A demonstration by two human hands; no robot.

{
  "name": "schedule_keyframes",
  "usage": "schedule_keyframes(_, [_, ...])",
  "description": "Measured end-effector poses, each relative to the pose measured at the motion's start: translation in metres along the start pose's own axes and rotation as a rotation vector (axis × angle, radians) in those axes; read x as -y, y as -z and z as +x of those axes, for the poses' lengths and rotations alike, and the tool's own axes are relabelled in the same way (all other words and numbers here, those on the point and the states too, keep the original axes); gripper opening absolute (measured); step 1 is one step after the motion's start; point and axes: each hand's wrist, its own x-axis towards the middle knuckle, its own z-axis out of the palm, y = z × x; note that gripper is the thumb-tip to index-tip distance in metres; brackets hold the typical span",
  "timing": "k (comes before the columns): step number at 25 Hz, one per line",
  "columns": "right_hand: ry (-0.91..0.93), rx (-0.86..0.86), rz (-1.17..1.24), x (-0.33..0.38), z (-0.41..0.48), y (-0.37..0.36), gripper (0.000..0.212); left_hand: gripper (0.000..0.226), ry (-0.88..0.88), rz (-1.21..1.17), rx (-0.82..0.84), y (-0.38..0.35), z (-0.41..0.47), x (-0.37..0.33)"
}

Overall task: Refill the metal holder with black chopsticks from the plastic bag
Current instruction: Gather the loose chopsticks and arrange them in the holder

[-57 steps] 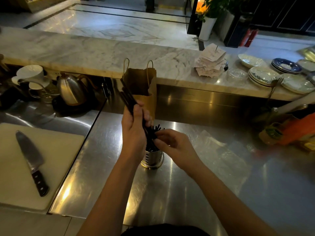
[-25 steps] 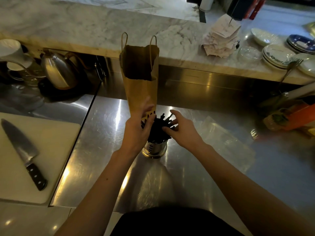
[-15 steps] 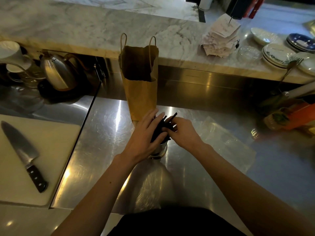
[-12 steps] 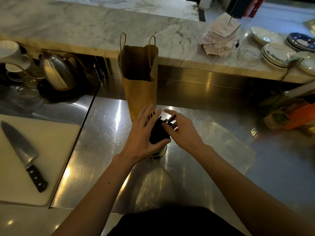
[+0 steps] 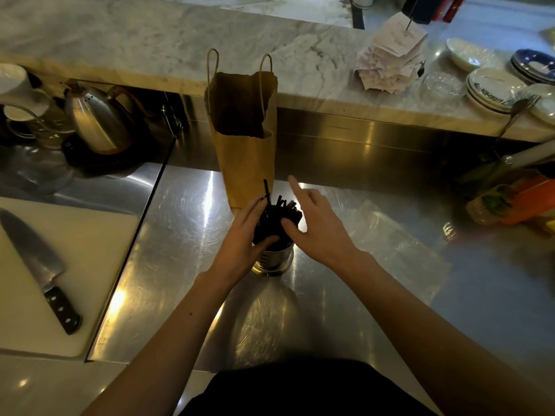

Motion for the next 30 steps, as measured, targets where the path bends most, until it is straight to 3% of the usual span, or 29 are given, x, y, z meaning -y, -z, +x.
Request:
schedule_keyframes(3, [0.098, -0.126, 0.018, 0.007, -0.001, 0.002, 0.059, 0.082, 0.031, -0.075, -0.118, 0.002, 0.000, -0.005])
schedule_keyframes(6, [0.095, -0.097, -0.031, 0.006, -0.001, 0.000, 0.047, 0.097, -0.015, -0.101, -0.157, 0.006, 0.000, -0.011])
schedule_keyframes(8, [0.032, -0.076, 0.034, 0.002, -0.001, -0.001, 0.051, 0.106, -0.111, 0.023, -0.106, 0.014, 0.011, -0.014])
schedule_keyframes(11, [-0.051, -0.060, 0.108, -0.004, 0.000, -0.004, 0.054, 0.090, -0.234, 0.271, 0.057, 0.023, 0.033, -0.010])
schedule_keyframes(15, [-0.122, 0.027, 0.105, -0.007, 0.000, -0.009, 0.049, 0.058, -0.203, 0.216, 0.119, 0.011, 0.029, -0.004])
schedule_keyframes(22, [-0.157, 0.000, 0.133, -0.006, 0.009, 0.003, 0.022, 0.057, -0.151, 0.136, 0.012, 0.005, 0.020, -0.002])
schedule_keyframes(30, [-0.163, -0.012, 0.141, -0.002, 0.010, 0.016, 0.035, 0.057, -0.083, 0.116, -0.034, 0.000, 0.012, -0.007])
